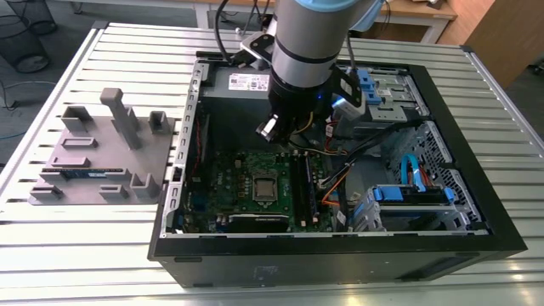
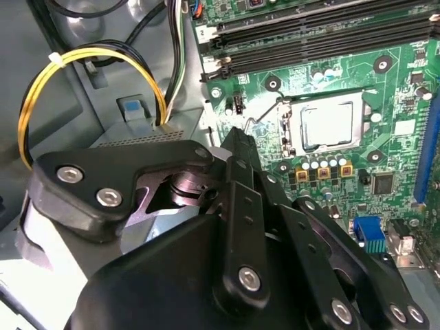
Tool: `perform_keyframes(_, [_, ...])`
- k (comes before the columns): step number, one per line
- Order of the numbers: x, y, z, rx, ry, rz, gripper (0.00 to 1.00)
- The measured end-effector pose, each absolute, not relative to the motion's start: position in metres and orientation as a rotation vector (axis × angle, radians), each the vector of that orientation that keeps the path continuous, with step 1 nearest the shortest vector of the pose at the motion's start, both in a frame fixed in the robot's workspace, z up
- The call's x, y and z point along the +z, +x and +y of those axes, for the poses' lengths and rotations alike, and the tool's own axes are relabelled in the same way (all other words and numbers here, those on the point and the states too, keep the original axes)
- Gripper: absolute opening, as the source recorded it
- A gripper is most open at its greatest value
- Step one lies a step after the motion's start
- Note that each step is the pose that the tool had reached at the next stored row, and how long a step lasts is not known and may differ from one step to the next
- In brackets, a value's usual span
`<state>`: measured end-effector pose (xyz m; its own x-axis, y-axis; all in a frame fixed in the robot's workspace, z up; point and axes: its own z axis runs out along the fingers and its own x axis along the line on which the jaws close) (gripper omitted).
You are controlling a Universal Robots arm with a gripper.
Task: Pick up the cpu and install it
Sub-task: 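Install the first cpu locking lever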
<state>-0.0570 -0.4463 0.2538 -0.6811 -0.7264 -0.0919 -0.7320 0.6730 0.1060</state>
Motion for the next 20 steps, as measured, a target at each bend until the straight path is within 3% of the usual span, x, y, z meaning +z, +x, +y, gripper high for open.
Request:
perform_keyframes(12, [0.243,-0.056,-0.441,0.208,-1.244,2.832,0.11])
perform_keyframes(20, [0.242,-0.056,-0.441,0.133,-1.254,2.857,0.11])
